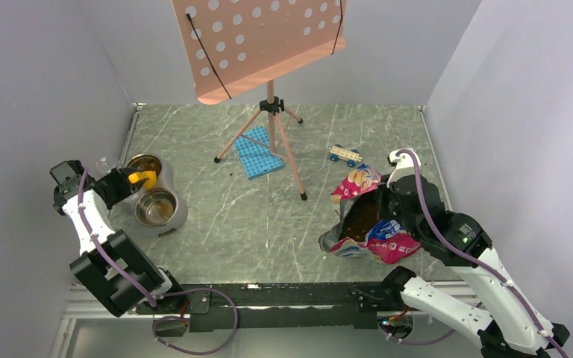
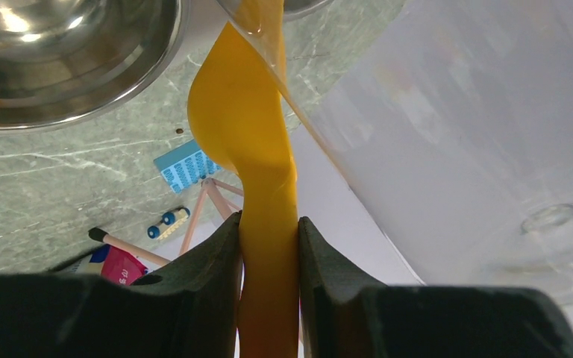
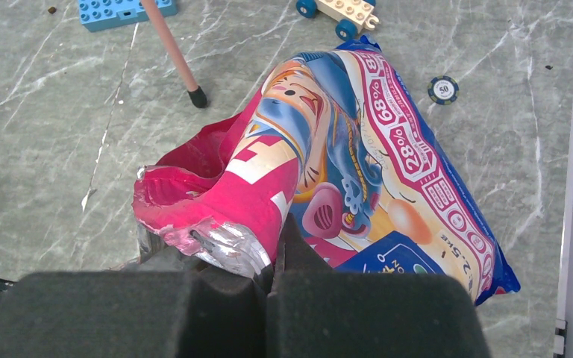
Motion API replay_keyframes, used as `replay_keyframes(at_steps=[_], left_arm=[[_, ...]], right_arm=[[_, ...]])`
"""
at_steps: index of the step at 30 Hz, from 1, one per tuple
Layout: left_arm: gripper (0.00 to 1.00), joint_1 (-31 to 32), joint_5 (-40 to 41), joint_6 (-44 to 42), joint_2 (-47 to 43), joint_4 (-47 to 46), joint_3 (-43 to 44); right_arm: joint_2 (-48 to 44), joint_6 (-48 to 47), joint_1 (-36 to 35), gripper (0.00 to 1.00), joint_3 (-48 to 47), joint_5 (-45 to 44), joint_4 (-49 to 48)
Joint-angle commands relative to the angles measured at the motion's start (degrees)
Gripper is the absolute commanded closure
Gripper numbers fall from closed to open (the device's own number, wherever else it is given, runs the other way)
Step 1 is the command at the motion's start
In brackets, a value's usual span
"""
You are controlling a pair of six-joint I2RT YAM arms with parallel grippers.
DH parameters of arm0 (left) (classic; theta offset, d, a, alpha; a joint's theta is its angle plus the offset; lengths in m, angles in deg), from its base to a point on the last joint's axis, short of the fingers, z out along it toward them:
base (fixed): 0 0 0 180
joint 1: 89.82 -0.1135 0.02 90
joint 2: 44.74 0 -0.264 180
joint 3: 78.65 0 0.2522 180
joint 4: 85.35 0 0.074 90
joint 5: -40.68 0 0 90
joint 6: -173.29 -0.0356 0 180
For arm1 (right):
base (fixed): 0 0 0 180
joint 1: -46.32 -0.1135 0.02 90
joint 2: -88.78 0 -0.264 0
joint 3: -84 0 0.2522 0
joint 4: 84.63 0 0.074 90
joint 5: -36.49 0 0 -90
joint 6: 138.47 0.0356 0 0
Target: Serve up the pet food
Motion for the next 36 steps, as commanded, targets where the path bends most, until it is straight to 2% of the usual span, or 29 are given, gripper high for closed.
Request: replay_keyframes(at_steps=[1,6,15,19,21,23,25,27,32,35,36], left_arm=[[1.0,-0.4,0.7,1.4,-1.5,2.9,2.9],[1.0,-0.3,0.2,-0.3,-4.4,6.1,3.5],[1.0,-0.5,0.6,-5.1,-18.2,13.9,-1.9],[1.0,2.1,2.7,-12.0,-24.1,21.2,-1.1],[1.0,6.9,7.4,-16.1,-26.4,27.1,2.1],[1.0,16.1,13.6,-17.3,-30.5,28.5,3.7],[1.0,27.7,18.0,-17.4,-35.4,24.8,1.7],[1.0,35.9,20.7,-19.4,-40.4,18.5,-2.2],[1.0,48.7,16.7,-29.4,-45.6,11.2,-6.1],[1.0,56.3,9.6,-38.2,-39.0,10.5,-3.0],[1.0,61.0,9.2,-40.1,-35.7,10.9,-0.7]], right_arm=[[-1.9,0.6,0.0,1.0,-3.2,-1.4,-9.0],[-1.8,0.4,-0.1,1.0,-3.4,-1.3,-8.8],[-1.4,-0.2,0.0,1.0,-3.8,-1.0,-8.4],[-0.6,-0.7,0.0,1.0,-4.3,-0.9,-8.3],[-0.2,-1.0,0.0,1.0,-4.2,-1.0,-8.6],[0.3,-1.1,0.0,1.0,-4.2,-1.4,-8.9],[0.8,-1.2,0.0,1.0,-4.2,-1.5,-9.0],[1.3,-1.1,-0.1,1.0,-4.2,-1.2,-9.0],[2.9,-1.3,0.0,1.0,-4.9,-1.7,-8.4],[4.0,-1.4,0.0,1.0,-5.4,-1.7,-8.1],[4.4,-1.5,0.0,1.0,-5.4,-1.7,-8.1]])
